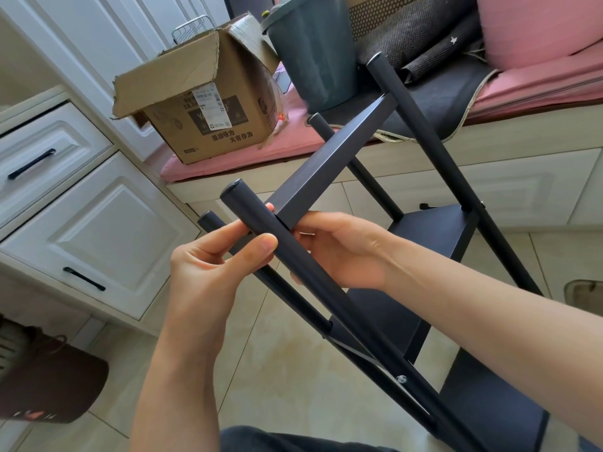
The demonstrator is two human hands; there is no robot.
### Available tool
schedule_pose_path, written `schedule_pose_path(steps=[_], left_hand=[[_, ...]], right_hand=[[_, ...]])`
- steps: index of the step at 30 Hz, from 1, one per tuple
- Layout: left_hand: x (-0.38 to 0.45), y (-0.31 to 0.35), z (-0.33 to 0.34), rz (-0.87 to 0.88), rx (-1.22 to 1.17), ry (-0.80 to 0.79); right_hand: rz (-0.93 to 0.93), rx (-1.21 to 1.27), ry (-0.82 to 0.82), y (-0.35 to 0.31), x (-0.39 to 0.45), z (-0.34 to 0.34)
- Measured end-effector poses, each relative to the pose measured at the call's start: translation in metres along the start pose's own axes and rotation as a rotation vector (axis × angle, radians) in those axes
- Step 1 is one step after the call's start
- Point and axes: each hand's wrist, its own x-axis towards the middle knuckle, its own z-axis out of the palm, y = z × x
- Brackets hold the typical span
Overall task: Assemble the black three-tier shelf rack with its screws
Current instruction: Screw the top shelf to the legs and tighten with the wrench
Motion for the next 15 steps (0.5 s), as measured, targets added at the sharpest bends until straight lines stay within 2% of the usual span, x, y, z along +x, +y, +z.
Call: schedule_pose_path(steps=[4, 9, 15], left_hand=[[-0.0003, 0.0002, 0.0007, 0.008, 0.003, -0.006], [-0.0002, 0.0004, 0.0010, 0.027, 0.020, -0.012], [0.0007, -0.0003, -0.0003, 0.027, 0.023, -0.018]], right_hand=[[-0.007, 0.000, -0.022, -0.0004, -0.0015, 0.0013], [-0.026, -0.078, 0.033, 0.0009, -0.0005, 0.0034], [-0.045, -0.025, -0.018, 0.0016, -0.0018, 0.0012]])
